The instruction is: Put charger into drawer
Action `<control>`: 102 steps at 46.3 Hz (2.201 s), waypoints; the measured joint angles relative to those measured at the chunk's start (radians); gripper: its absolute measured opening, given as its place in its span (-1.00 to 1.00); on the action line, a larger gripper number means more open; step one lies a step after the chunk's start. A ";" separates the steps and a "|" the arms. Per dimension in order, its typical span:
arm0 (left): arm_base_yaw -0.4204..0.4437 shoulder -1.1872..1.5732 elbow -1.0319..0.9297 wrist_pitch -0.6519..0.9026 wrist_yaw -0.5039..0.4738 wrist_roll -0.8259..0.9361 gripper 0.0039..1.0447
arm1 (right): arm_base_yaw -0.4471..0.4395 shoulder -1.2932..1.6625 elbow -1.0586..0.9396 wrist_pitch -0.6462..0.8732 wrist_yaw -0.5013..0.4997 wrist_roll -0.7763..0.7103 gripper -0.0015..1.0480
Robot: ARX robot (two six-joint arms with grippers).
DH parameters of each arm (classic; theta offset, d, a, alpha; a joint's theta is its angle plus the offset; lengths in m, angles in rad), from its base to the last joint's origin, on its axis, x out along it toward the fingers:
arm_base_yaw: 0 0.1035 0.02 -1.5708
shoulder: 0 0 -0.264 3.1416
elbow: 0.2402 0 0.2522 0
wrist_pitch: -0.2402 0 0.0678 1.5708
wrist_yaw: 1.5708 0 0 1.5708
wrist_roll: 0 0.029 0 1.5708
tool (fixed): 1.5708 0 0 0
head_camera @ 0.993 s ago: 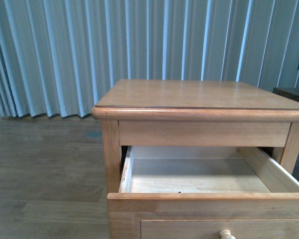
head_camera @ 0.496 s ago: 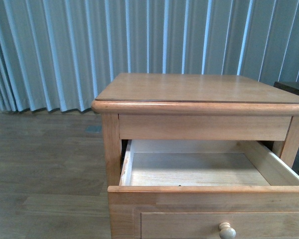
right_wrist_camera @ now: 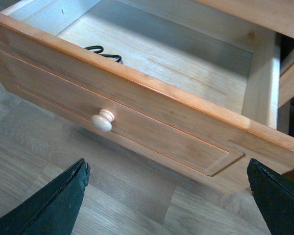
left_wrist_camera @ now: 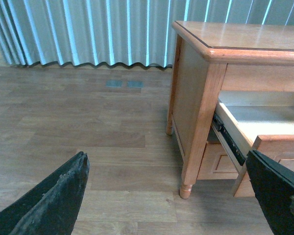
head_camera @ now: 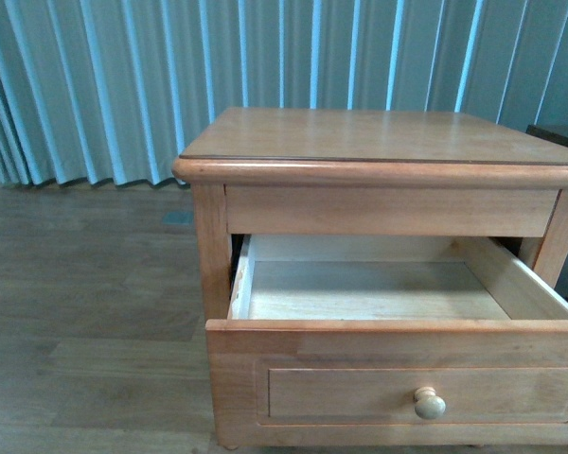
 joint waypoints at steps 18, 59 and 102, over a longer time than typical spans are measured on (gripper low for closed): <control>0.000 0.000 0.000 0.000 0.000 0.000 0.89 | 0.137 0.283 0.111 0.092 0.090 0.032 0.84; 0.000 0.000 0.000 0.000 0.000 0.000 0.89 | 0.256 0.819 0.599 0.203 0.242 0.140 0.84; 0.000 0.000 0.000 0.000 0.000 0.000 0.89 | 0.232 0.786 0.624 0.266 0.261 0.182 0.84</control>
